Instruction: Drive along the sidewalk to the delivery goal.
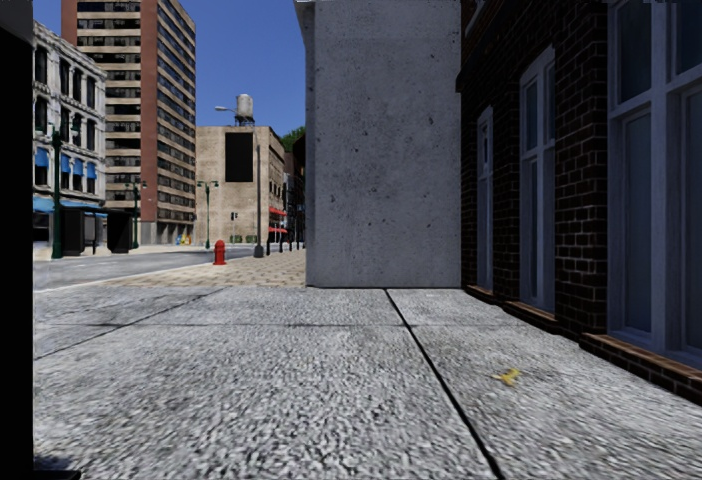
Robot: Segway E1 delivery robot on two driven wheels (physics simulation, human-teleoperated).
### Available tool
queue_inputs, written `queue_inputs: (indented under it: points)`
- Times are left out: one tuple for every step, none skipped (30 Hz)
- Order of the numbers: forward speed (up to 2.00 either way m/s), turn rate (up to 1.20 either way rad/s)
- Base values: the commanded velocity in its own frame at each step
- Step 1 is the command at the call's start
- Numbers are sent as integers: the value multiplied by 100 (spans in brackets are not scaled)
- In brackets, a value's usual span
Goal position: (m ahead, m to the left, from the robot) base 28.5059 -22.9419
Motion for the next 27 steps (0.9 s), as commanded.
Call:
queue_inputs:
  points:
    - [200,7]
    - [200,16]
    - [200,24]
    - [200,32]
    - [200,32]
    - [200,36]
    - [200,44]
    - [200,46]
    - [200,47]
    - [200,47]
    - [200,47]
    - [200,47]
    - [200,47]
    - [200,47]
    - [200,47]
    - [200,47]
    - [200,47]
    - [200,47]
    - [200,47]
    - [200,47]
    - [200,47]
    - [200,47]
    - [200,47]
    - [200,47]
    - [200,47]
    - [200,47]
    - [200,47]
